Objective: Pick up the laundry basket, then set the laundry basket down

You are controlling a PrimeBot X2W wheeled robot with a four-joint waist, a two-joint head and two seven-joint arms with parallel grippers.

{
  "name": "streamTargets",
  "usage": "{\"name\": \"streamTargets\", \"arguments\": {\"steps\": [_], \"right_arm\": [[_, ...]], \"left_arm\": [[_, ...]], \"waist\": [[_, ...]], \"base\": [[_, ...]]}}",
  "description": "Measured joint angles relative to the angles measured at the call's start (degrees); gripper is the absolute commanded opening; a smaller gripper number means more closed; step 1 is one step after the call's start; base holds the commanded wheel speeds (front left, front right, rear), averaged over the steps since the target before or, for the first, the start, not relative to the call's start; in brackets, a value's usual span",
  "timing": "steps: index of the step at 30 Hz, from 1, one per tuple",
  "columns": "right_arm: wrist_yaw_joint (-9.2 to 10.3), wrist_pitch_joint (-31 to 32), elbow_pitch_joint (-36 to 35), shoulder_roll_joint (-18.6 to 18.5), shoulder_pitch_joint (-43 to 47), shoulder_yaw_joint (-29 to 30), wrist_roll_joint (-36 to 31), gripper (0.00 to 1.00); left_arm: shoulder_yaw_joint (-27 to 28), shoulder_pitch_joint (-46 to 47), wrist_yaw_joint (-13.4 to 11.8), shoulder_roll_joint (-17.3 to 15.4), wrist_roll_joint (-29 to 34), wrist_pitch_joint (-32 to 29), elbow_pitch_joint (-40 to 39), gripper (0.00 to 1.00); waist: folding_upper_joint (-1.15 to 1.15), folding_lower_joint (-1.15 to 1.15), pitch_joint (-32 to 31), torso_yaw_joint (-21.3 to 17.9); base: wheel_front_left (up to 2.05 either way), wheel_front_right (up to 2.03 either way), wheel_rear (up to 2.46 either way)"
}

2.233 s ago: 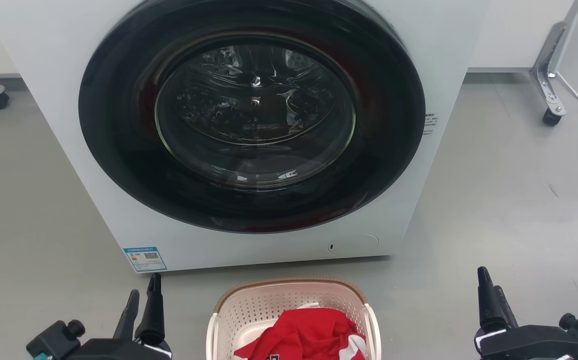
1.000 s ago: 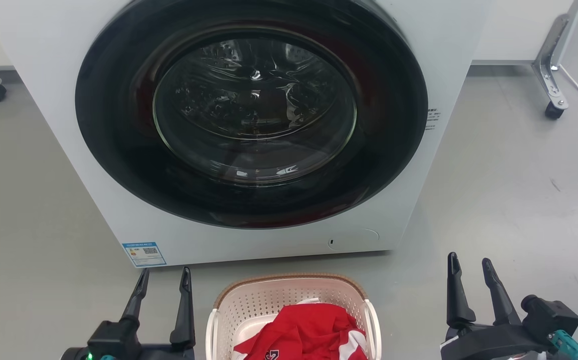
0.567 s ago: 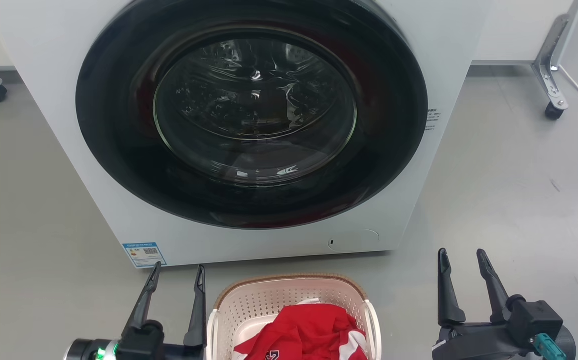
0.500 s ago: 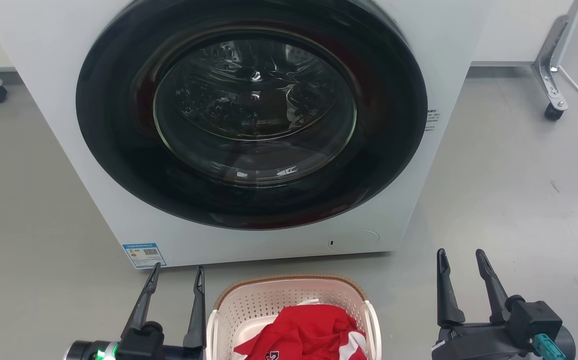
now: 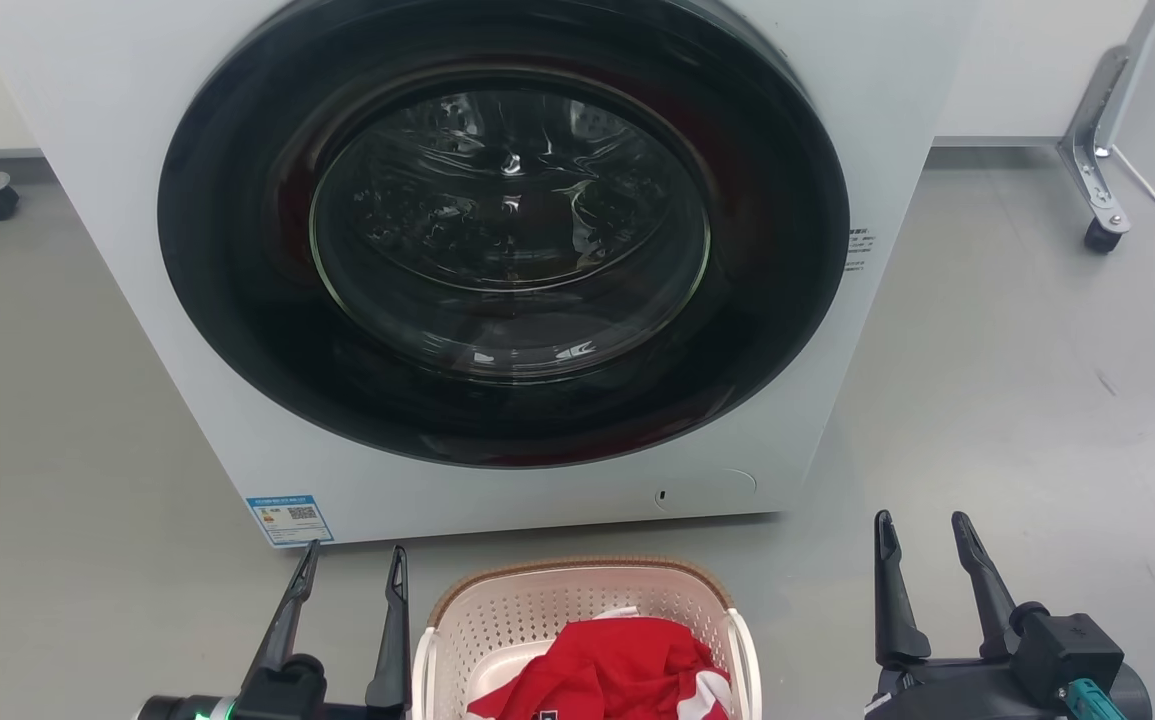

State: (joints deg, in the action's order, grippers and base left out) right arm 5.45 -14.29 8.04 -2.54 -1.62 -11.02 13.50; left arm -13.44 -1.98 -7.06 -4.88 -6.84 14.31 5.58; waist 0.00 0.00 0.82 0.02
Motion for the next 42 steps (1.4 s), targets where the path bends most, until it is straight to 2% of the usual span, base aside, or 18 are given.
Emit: {"name": "streamTargets", "arguments": {"steps": [42], "right_arm": [[-0.42,0.0,-1.3,0.0,0.5,0.3,-0.4,1.00]], "left_arm": [[0.6,-0.9,0.1,0.7,0.1,0.0,-0.8,1.00]], "waist": [[0.00,0.00,1.1,0.0]], "base": [[0.00,0.00,0.00]]}}
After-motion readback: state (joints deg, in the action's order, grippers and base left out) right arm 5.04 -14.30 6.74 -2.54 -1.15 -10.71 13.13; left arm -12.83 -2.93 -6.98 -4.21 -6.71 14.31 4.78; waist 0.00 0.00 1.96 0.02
